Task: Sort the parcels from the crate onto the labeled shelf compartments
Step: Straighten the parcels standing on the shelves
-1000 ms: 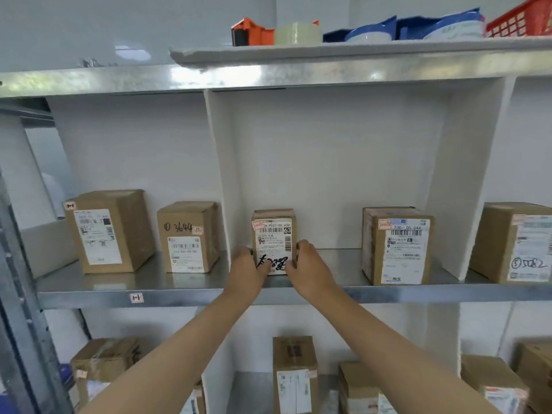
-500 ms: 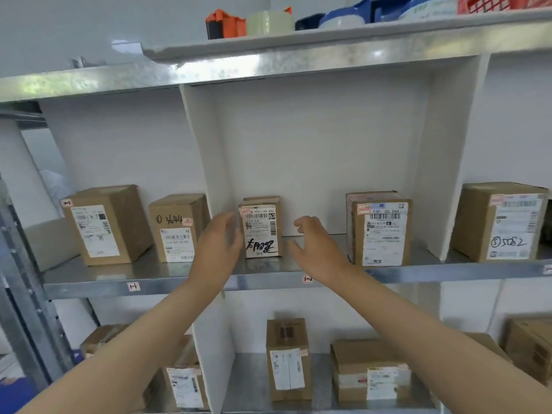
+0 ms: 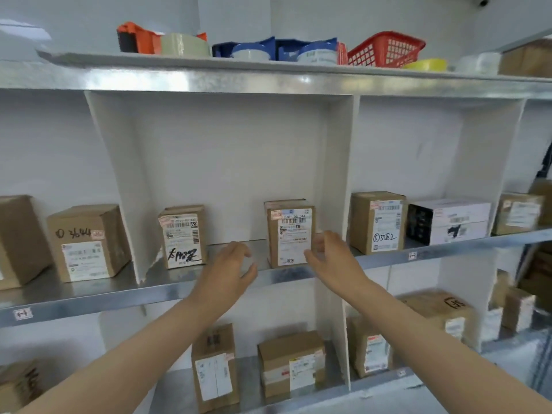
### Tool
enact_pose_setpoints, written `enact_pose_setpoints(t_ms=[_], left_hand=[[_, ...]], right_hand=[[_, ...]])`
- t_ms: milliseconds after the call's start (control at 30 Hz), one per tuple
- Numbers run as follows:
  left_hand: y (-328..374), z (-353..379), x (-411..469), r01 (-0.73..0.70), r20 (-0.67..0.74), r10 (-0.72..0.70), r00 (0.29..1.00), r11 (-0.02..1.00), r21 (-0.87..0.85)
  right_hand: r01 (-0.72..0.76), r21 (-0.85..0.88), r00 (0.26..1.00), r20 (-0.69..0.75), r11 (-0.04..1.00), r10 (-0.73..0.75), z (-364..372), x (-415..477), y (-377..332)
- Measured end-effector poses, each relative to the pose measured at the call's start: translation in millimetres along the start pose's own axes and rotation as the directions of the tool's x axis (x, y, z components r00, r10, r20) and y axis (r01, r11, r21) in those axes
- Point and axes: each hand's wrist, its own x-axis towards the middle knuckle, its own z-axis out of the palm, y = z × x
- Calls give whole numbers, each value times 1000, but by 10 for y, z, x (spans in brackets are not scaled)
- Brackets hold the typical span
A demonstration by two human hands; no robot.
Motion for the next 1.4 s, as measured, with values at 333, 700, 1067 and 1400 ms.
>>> enact_pose_setpoints(t_ms=[333,700,1067,1400], left_hand=[[326,392,547,384,61,-382,922,923,-25],[679,992,876,528,51,-541,839,791,-309],[626,1065,1035,605,-32,-622,782,771,-200],[1171,700,790,403,-227,-428,875,903,-149]], right_hand=[[-13,36,999,36,999,12,146,452,310],[91,110,994,57,990,-98,215,965,656],[170,171,970,141,970,-195,257,1026,878],[326,188,924,143,926,-354,-272,664,852]])
